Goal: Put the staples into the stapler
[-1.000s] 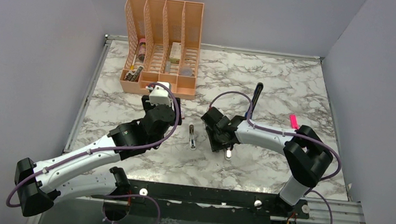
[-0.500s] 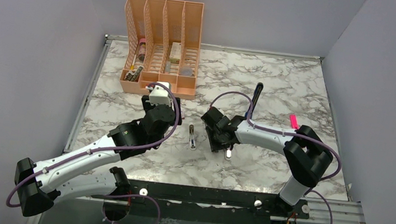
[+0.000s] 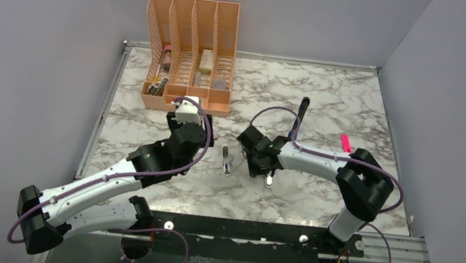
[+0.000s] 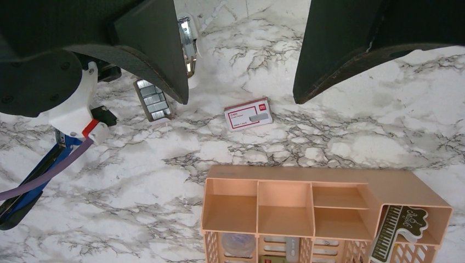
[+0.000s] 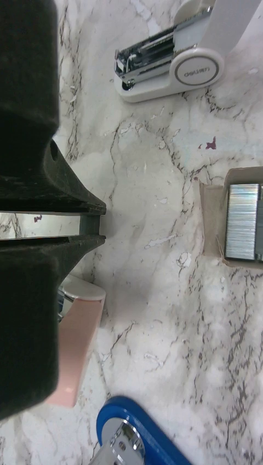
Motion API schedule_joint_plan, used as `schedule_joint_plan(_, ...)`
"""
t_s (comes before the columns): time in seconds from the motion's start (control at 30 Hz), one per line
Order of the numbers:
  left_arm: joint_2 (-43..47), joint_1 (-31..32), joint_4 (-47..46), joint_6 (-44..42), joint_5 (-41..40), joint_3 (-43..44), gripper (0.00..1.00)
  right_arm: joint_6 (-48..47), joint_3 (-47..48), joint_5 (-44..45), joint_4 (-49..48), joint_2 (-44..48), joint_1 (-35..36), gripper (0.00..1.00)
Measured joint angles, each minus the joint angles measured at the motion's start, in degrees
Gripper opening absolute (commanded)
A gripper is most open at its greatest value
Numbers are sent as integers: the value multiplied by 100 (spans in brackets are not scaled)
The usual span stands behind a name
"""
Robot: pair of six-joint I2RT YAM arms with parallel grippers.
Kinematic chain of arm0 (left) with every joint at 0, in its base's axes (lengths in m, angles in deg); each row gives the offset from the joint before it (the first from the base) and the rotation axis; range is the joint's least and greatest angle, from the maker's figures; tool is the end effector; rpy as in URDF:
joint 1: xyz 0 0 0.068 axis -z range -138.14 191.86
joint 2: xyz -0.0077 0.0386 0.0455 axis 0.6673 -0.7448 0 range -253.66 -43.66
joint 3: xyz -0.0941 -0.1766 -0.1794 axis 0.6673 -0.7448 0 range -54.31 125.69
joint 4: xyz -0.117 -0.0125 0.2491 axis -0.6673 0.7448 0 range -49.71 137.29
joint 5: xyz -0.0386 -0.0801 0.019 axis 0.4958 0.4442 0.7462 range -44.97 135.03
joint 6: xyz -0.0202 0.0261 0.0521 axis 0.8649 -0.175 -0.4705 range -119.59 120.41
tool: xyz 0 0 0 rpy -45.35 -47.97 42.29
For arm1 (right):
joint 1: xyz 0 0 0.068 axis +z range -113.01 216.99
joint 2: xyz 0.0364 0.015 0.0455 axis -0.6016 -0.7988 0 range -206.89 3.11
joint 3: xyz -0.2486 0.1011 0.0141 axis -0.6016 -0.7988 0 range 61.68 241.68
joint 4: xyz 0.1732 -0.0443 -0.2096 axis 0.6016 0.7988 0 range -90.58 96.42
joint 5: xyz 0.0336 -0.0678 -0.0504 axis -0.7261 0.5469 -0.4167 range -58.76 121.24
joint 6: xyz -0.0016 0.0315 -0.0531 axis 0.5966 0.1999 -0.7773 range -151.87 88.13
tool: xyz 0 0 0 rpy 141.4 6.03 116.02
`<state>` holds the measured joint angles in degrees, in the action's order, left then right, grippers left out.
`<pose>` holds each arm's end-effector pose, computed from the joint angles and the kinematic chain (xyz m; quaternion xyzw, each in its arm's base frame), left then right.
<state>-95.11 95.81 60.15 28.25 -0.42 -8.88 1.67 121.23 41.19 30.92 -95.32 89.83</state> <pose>0.1556 -0.1574 0.3026 -0.0232 0.8078 -0.0731 0.5844 0.2108 0.2648 0.1411 -0.1501 0.9702 0.0539 0.1822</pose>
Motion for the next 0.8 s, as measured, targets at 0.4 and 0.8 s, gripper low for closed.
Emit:
schedule_joint_plan(0.4,-50,-2,0,-7,22,24,71,400,-15,863,142,1180,-55,21)
schedule_joint_plan(0.8,-326,-59,-9,-125,243,280,71,476,-94,1010,245,1703,-1674,21)
